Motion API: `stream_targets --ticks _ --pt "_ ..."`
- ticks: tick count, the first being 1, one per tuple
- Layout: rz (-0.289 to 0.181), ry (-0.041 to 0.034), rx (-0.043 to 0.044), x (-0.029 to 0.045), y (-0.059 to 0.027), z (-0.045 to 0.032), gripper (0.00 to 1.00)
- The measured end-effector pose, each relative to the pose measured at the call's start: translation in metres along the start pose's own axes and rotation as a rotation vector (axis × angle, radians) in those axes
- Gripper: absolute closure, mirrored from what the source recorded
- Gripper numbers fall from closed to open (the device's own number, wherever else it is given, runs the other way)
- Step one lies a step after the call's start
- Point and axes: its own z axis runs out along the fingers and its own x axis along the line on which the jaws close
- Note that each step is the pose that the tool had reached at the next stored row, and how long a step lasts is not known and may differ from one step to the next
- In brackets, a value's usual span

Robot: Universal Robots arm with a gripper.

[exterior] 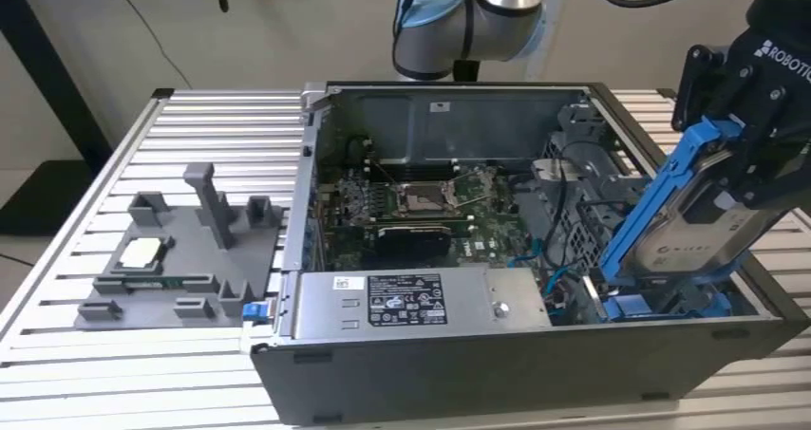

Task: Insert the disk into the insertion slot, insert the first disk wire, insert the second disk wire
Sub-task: 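Insert the disk into the insertion slot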

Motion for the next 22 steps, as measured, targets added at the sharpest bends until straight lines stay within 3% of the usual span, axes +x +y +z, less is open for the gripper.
stream_targets --ticks 4,11,22 --pt "0.0 -0.0045 -0.0001 -0.0016 -0.0014 0.0054 0.67" --pt "-0.001 -0.0203 -0.0004 -0.002 -0.0048 0.0147 0.67" --pt "-0.001 -0.0237 -0.0005 -0.0021 -0.0079 0.029 0.67"
